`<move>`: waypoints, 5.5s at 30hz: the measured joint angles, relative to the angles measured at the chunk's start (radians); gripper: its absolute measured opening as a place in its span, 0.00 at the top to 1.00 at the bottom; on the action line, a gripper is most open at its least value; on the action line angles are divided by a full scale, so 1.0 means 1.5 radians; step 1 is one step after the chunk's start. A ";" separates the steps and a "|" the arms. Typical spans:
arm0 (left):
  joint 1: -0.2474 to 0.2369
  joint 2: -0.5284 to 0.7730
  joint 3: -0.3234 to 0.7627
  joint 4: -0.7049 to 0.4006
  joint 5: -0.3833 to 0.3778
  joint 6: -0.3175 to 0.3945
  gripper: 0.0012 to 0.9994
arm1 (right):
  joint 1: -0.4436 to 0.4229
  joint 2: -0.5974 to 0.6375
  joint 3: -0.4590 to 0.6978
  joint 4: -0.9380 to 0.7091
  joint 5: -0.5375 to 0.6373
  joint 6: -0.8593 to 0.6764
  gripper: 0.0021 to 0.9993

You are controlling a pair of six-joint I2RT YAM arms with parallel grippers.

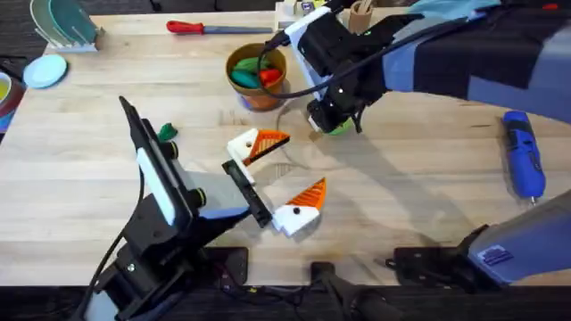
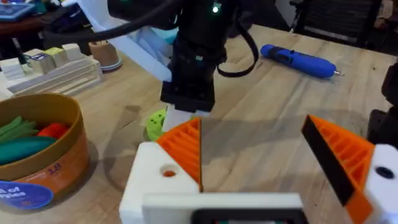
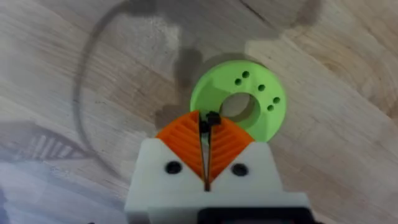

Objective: Pick up the gripper from the table and insert it into the empty holder that is missing its gripper. Then pick up a screw, insert it into the mounting hole, and use the screwdriver to tighten it. Finally, clean up the table by picking up the vegetable and placing it into the bucket.

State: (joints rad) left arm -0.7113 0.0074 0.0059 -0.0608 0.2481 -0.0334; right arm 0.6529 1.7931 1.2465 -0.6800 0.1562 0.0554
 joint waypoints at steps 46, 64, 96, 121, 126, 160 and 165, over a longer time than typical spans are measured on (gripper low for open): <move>0.000 0.000 0.000 0.000 0.000 0.000 0.01 | 0.152 -0.011 0.443 -0.348 -0.173 -0.048 1.00; 0.000 0.000 0.000 0.000 0.000 0.000 0.01 | 0.211 -0.011 0.443 -0.351 -0.185 -0.022 1.00; 0.000 0.001 0.000 -0.001 0.002 -0.003 0.01 | 0.219 0.036 0.445 -0.373 -0.205 -0.022 1.00; 0.000 0.001 0.000 0.000 0.002 0.000 0.01 | 0.174 -0.024 0.446 -0.389 -0.205 -0.020 0.01; 0.000 0.001 0.000 0.000 0.002 0.000 0.01 | 0.109 -0.072 0.446 -0.424 -0.205 -0.028 0.01; 0.000 0.001 0.000 0.002 0.002 0.000 0.02 | -0.186 -0.611 0.005 -0.459 -0.479 -0.226 0.01; 0.000 0.001 0.000 0.003 0.004 0.000 0.68 | -0.186 -0.611 0.004 -0.456 -0.486 -0.233 0.01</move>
State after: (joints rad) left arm -0.7113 0.0082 0.0059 -0.0570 0.2546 -0.0330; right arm 0.3744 0.8772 1.2526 -1.3647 -0.5735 -0.2947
